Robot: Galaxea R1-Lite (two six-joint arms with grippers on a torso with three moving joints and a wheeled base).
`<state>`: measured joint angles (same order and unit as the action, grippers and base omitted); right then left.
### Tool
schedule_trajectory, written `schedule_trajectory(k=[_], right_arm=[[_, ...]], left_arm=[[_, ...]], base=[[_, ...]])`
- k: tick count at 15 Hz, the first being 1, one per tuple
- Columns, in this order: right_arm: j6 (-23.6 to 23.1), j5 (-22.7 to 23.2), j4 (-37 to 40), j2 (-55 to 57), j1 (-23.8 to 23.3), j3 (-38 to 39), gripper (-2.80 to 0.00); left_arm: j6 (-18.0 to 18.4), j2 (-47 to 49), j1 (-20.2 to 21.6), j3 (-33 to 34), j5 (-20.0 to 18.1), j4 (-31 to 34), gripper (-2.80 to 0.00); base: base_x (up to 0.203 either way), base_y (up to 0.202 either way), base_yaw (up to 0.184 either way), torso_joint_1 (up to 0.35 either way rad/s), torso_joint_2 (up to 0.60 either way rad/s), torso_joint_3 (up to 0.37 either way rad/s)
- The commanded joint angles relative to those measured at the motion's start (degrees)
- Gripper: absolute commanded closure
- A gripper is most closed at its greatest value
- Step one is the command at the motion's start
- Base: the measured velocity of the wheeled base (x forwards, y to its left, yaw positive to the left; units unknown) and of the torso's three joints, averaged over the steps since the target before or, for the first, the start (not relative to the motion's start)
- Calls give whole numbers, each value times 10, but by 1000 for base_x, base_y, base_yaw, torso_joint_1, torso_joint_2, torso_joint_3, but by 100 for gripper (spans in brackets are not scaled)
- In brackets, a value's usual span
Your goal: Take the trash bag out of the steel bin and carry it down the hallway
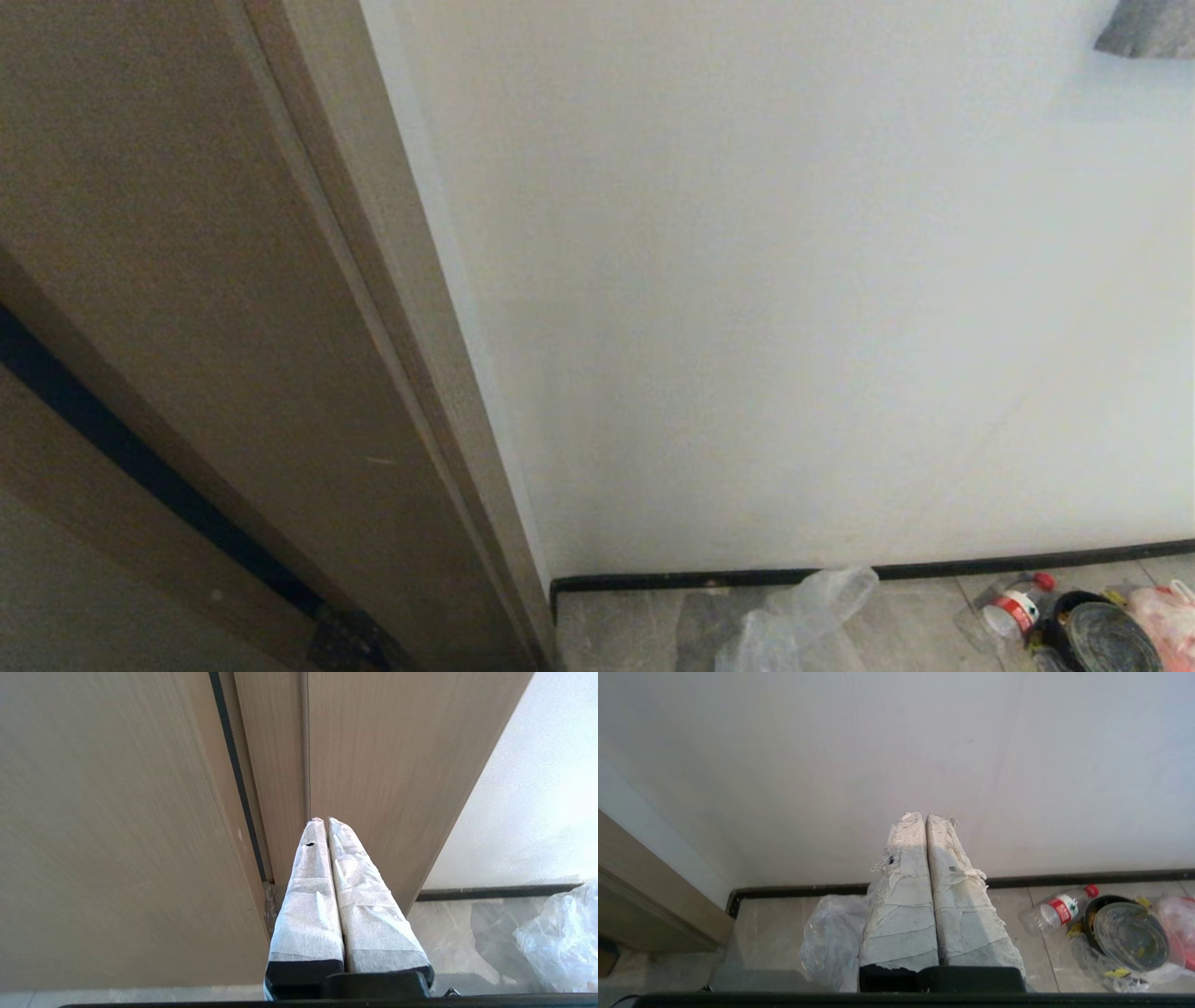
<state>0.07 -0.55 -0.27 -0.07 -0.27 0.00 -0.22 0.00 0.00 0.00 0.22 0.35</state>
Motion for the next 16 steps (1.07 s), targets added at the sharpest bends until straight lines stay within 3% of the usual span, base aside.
schedule_trajectory(k=[1, 7, 16], right_arm=[[0, 0, -1, 0, 0, 2, 0], [0, 0, -1, 0, 0, 2, 0], [-1, 0, -1, 0, 0, 2, 0]], left_arm=[[0, 0, 0, 0, 0, 0, 0], [0, 0, 0, 0, 0, 0, 0], [0, 0, 0, 0, 0, 0, 0]], base=[[0, 0, 0, 1, 0, 199], [0, 0, 0, 4, 3, 194], [0, 0, 0, 0, 1, 19]])
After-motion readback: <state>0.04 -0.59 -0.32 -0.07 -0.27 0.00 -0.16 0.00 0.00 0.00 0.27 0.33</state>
